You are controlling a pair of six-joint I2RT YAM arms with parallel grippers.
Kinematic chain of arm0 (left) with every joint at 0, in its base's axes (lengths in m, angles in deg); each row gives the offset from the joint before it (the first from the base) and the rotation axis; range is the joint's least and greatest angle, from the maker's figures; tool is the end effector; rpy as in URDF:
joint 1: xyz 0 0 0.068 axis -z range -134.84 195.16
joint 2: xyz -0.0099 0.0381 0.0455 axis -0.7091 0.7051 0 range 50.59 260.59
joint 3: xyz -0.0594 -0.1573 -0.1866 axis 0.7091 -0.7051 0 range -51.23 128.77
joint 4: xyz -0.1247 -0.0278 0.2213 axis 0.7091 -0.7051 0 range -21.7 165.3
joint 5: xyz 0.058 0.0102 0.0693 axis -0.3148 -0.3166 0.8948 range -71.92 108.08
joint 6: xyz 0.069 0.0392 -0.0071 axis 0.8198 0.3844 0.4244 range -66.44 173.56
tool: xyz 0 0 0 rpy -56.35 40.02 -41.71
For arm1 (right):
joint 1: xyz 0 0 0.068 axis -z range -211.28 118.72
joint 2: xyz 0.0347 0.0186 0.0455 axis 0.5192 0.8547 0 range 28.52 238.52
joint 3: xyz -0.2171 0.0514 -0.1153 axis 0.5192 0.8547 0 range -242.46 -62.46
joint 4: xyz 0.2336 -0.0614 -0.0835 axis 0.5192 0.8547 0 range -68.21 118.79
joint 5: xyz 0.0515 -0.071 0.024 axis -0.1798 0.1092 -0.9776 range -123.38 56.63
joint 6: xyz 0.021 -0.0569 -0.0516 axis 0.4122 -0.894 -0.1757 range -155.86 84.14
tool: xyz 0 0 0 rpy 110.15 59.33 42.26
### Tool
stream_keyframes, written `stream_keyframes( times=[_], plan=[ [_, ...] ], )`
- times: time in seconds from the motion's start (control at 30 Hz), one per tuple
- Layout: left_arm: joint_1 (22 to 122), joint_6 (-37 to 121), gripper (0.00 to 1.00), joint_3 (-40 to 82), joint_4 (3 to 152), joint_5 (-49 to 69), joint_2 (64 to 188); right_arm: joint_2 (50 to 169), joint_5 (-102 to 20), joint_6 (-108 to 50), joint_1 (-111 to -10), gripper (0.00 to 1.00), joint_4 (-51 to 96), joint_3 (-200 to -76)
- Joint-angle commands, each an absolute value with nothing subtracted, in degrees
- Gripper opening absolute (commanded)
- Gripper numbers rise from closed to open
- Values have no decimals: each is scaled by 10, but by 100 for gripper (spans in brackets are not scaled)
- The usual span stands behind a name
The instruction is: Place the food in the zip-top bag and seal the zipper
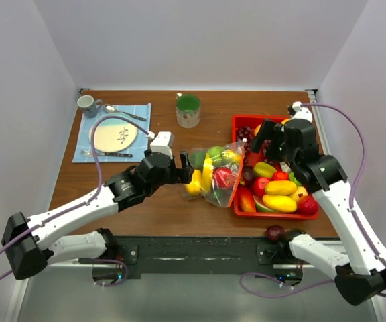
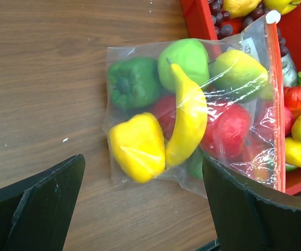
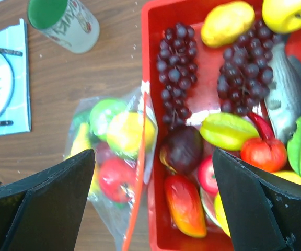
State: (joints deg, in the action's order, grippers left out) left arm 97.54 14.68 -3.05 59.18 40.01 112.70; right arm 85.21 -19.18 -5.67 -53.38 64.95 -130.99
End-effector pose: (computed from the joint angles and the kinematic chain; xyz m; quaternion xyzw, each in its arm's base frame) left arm 0.1866 -0.2001 0.2590 0.0056 0.8557 -0.2353 0.4608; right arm 0.2183 0.0705 0.3500 0.1214 0.8586 0.1176 0.4840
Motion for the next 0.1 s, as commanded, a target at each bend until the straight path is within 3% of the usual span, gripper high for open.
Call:
stream_keyframes(
  times=[0.0,0.07],
  plan=[
    [972,154,100,-33,597,413,1101,822,-188,-47,-534,99,645,-1282],
    [972,157,100,-33,607,427,1098,810,-186,-47,-534,99,648,-1276]
  ],
)
